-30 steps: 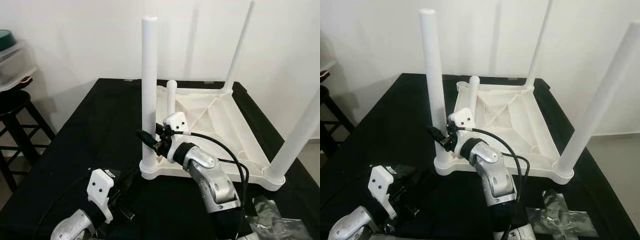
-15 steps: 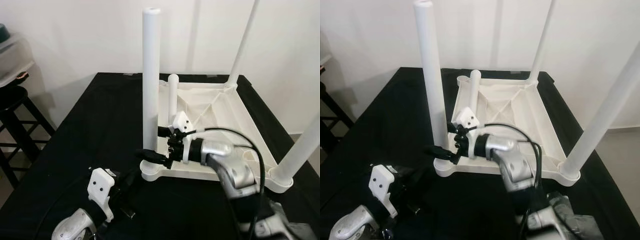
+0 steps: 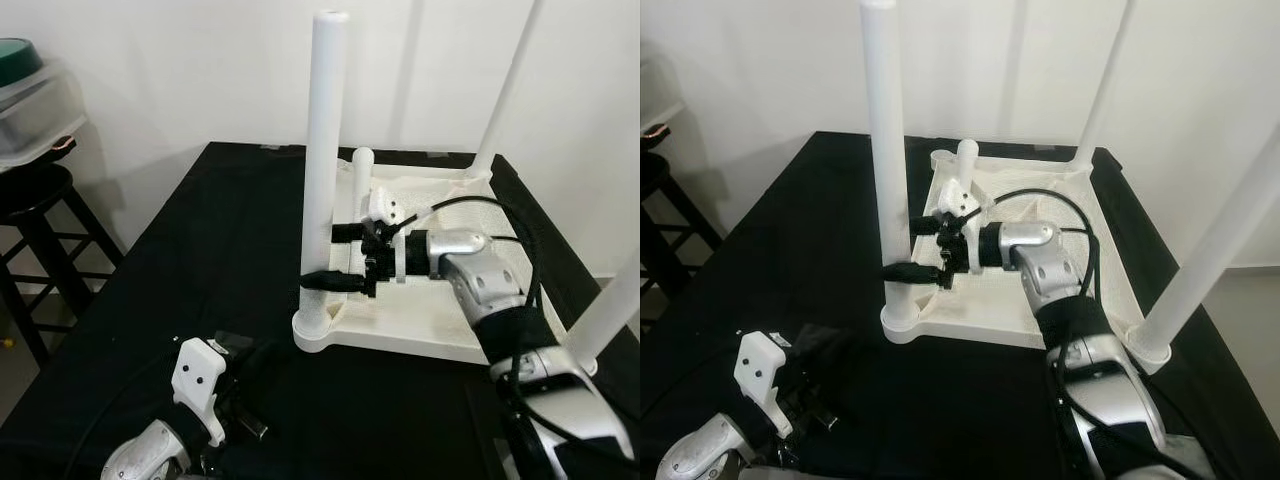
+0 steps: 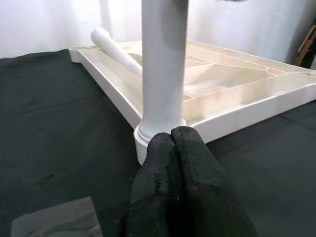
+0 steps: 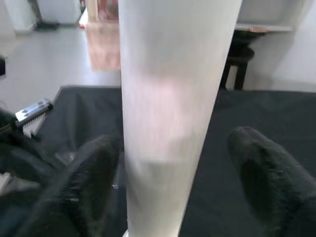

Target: Building children table

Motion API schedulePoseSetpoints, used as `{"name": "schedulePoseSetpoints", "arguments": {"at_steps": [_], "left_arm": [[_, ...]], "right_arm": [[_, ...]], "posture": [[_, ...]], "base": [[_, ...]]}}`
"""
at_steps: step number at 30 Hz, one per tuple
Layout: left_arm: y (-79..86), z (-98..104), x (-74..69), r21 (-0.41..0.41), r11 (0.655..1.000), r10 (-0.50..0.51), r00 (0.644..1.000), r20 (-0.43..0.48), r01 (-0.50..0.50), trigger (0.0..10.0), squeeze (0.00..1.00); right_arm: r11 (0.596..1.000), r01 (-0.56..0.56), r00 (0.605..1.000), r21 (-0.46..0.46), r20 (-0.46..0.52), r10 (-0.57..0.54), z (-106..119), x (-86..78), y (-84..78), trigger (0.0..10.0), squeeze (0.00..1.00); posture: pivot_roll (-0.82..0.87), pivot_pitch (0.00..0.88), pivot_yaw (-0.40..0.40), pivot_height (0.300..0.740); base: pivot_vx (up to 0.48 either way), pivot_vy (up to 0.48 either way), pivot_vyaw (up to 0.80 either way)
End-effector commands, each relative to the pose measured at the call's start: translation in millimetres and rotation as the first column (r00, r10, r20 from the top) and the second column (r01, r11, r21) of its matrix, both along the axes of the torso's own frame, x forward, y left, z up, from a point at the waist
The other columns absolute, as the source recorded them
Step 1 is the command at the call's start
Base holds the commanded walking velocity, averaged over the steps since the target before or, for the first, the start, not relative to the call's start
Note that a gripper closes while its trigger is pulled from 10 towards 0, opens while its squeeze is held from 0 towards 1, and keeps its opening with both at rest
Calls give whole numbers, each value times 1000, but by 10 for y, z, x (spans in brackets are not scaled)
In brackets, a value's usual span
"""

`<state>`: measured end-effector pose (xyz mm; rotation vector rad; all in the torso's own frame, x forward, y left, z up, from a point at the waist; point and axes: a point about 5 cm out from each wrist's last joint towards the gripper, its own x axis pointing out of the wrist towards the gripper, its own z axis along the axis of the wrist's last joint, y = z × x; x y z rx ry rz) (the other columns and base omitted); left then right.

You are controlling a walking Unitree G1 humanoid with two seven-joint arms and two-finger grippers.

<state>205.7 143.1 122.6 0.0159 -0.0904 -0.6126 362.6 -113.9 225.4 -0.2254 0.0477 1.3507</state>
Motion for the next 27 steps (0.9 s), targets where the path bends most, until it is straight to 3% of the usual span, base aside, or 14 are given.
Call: {"name": "schedulePoseSetpoints", "arguments": {"at_steps": [1, 2, 13, 18, 20, 21, 22, 23, 24, 25, 26, 27], "left_arm": [[-1, -5, -15, 17, 1000, -3, 1000, -2, 3, 0, 0], [-2, -5, -17, 17, 1000, -3, 1000, -2, 3, 0, 0], [-2, -3, -27, 17, 1000, -5, 1000, -5, 5, 0, 0], [-3, 6, -32, 12, 1000, -7, 1000, -5, 7, 0, 0], [-3, 11, -37, 11, 1000, -6, 1000, -3, 6, 0, 0], [7, 20, -39, 11, 1000, -3, 1000, -1, 3, 0, 0], [7, 20, -39, 11, 1000, -3, 1000, -1, 3, 0, 0], [20, 28, -38, 11, 1000, -1, 1000, 1, 1, 0, 0], [20, 28, -38, 11, 1000, -1, 1000, 1, 1, 0, 0], [31, 32, -36, 11, 1000, 0, 1000, 1, 0, 0, 0], [38, 30, -29, 12, 1000, 0, 1000, 2, 0, 0, 0], [38, 30, -29, 12, 1000, 0, 1000, 2, 0, 0, 0]], "right_arm": [[999, -16, 1000, 39, -11, 16, 7, 9, 8, 3059, 0], [997, -36, 999, 69, -37, 39, -6, 19, 10, 0, 0], [989, -114, 988, 96, -96, 123, -208, -9, -18, 0, 0], [997, -50, 995, 52, -86, 54, -391, -99, 11, 0, 0], [993, 116, 990, -1, -82, -116, -599, -205, 141, 0, 0], [926, 376, 918, 44, -155, -366, -762, -326, 324, 0, 0], [926, 376, 918, 44, -155, -366, -762, -326, 324, 0, 0], [865, 502, 842, 9, -235, -486, -941, -606, 466, 0, 0], [865, 502, 842, 9, -235, -486, -941, -606, 466, 0, 0], [821, 570, 784, -16, -288, -550, -1018, -802, 533, 0, 0], [810, 586, 802, -9, -134, -582, -890, -804, 509, 0, 0], [810, 586, 802, -9, -134, -582, -890, -804, 509, 0, 0]], "posture": [[80, 10, -23, 740], [82, 12, -19, 740], [77, 20, -13, 740], [60, 33, -21, 740], [65, 40, -33, 740], [57, 51, -28, 740], [57, 51, -28, 740], [49, 60, -18, 740], [49, 60, -18, 740], [45, 60, -15, 740], [18, 54, -5, 740], [18, 54, -5, 740]], "base": [[0, 0, 0], [0, 0, 0], [0, 0, 0], [0, 0, 0], [0, 0, 0], [0, 0, 0], [0, 0, 0], [0, 0, 0], [0, 0, 0], [0, 0, 0], [0, 0, 0], [0, 0, 0]]}}
